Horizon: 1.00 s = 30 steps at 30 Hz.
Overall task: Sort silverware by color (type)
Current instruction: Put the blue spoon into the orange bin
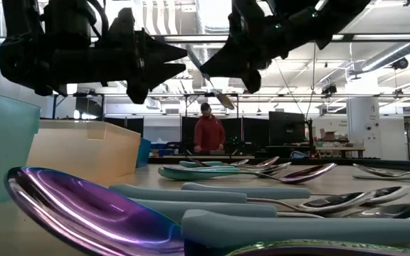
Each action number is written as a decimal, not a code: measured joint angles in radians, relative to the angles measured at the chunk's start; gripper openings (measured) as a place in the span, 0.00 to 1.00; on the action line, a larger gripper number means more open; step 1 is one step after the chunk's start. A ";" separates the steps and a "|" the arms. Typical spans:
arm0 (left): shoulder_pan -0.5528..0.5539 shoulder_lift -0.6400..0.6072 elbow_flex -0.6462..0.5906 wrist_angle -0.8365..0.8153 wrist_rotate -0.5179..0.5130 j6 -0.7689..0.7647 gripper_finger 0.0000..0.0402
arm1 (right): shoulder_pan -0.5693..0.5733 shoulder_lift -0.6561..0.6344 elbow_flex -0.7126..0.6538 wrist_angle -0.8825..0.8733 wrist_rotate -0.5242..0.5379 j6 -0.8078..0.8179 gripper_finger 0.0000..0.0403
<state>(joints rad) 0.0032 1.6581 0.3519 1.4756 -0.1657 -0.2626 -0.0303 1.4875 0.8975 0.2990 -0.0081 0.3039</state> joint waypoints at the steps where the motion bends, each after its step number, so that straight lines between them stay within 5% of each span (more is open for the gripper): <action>1: 0.000 0.000 0.001 -0.003 0.000 0.000 0.41 | 0.000 0.006 0.006 -0.005 0.000 -0.003 0.04; 11: -0.001 0.001 0.009 -0.002 0.027 0.006 0.39 | 0.005 0.084 0.128 -0.045 -0.037 -0.079 0.04; 18: -0.002 0.000 0.002 -0.002 0.059 -0.020 0.08 | 0.012 0.080 0.158 -0.130 -0.030 -0.087 0.04; 30: 0.001 -0.008 -0.003 -0.004 0.085 -0.061 0.08 | 0.017 0.074 0.268 -0.599 -0.045 0.008 0.31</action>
<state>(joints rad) 0.0044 1.6499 0.3489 1.4719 -0.0803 -0.3241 -0.0129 1.5616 1.1654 -0.3003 -0.0534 0.3119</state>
